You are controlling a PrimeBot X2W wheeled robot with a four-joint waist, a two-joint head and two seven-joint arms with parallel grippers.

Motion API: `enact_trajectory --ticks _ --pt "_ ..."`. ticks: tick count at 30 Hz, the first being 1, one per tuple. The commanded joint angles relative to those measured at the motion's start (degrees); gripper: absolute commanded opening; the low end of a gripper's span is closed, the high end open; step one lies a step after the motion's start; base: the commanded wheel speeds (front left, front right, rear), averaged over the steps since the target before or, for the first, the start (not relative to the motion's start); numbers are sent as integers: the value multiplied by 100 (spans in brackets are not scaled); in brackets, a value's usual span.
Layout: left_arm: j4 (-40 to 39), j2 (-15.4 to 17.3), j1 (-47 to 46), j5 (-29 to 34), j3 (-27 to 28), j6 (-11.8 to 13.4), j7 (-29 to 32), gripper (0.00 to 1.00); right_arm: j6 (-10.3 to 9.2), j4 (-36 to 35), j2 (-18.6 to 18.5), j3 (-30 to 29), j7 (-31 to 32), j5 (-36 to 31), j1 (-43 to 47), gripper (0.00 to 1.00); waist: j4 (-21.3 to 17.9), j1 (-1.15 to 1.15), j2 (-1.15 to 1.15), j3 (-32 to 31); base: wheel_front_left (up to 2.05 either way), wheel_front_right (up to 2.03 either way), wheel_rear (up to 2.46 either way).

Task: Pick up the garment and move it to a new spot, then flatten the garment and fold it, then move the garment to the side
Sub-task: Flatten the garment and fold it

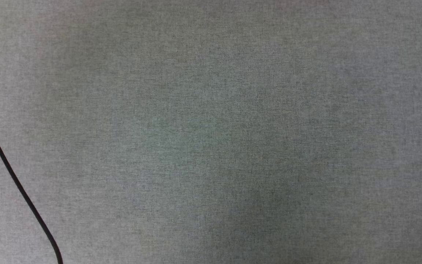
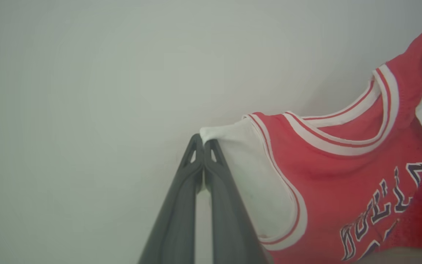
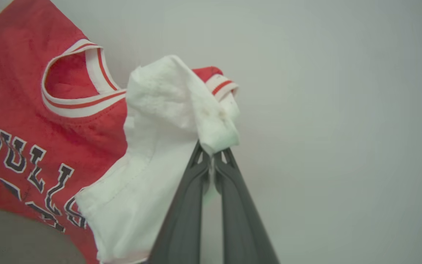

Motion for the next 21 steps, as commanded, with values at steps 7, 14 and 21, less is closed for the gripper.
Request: enact_trajectory --ticks 7,14,21 --pt "-99 46 1448 -259 -213 -19 -595 0 -4 -69 73 715 -560 592 1182 0 -71 -1 0 -236 0 0 0" --pt "-537 236 3220 -441 -377 165 -875 0 -4 -607 -236 1444 -972 1093 2557 0 -92 -1 0 -722 0 0 0" --pt "-1158 513 4827 -670 -477 361 -952 0 -4 -1203 -627 1901 -1242 1482 3762 0 -135 -1 0 -1283 0 0 0"
